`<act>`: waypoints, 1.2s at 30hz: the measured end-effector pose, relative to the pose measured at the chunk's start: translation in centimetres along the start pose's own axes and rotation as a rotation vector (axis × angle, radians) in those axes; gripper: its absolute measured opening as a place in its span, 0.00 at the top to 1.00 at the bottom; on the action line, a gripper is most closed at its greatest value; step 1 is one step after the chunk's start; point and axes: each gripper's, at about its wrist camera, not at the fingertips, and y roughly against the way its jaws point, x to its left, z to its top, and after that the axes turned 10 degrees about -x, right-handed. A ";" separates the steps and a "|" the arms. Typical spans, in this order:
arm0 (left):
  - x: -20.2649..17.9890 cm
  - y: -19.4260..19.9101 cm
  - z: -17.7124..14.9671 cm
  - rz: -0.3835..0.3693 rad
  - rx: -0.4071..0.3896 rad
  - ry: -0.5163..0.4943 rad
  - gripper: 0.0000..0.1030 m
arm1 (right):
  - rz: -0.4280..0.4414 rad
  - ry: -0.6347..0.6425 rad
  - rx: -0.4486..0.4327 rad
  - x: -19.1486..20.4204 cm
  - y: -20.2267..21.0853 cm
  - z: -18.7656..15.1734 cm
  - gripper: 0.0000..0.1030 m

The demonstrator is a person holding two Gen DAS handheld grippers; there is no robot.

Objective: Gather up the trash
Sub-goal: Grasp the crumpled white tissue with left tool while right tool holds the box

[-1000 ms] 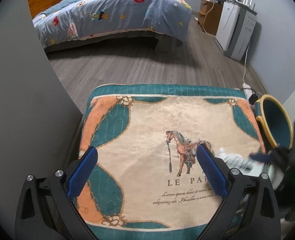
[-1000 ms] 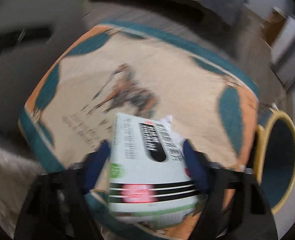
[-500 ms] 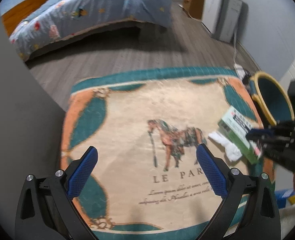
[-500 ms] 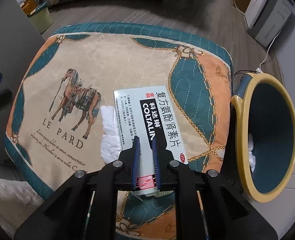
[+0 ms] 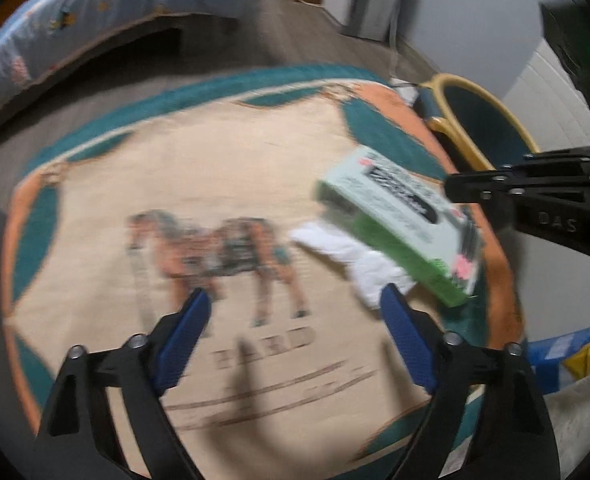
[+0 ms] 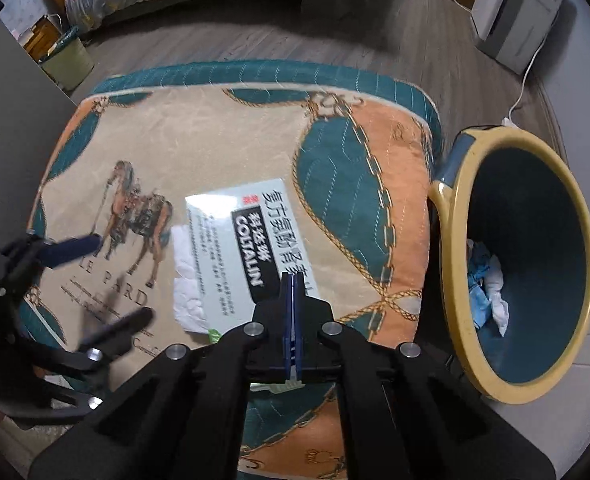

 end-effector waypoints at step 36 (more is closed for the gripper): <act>-3.0 -4.0 0.0 -0.222 0.084 -0.057 0.94 | -0.037 0.024 0.006 -1.3 -0.5 -0.1 0.36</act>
